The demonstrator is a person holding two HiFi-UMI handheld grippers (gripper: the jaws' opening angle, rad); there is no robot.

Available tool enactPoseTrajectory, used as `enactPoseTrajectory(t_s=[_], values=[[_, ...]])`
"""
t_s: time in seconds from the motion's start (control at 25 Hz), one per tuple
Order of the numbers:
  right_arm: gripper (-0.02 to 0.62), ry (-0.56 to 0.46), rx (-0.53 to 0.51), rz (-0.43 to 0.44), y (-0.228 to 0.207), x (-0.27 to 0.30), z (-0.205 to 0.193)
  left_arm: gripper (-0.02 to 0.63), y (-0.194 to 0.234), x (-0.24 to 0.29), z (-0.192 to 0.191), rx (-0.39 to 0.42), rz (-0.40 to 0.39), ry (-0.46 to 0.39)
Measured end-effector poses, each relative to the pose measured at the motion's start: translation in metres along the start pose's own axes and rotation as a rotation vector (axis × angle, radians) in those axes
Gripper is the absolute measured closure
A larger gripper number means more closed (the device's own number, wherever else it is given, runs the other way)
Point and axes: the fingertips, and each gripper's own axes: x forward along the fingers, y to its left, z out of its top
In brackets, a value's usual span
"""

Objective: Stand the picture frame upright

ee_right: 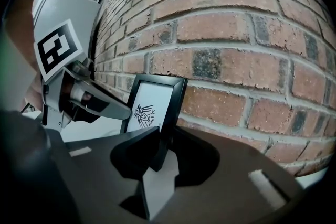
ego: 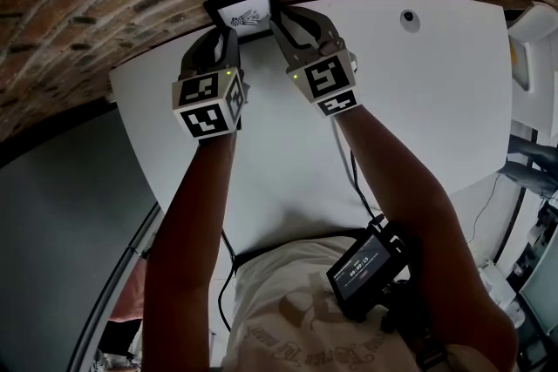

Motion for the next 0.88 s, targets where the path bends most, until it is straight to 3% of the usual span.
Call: enactPoseTrajectory(t_s=[0.2, 0.88], values=[[0.472, 0.006, 0.001, 0.010, 0.003, 0.000, 0.000, 0.489, -0.003, 0.000, 0.000, -0.004, -0.014, 0.006], [0.487, 0.017, 0.022, -0.009, 0.001, -0.015, 0.000, 0.485, -0.001, -0.020, -0.004, 0.015, -0.004, 0.006]])
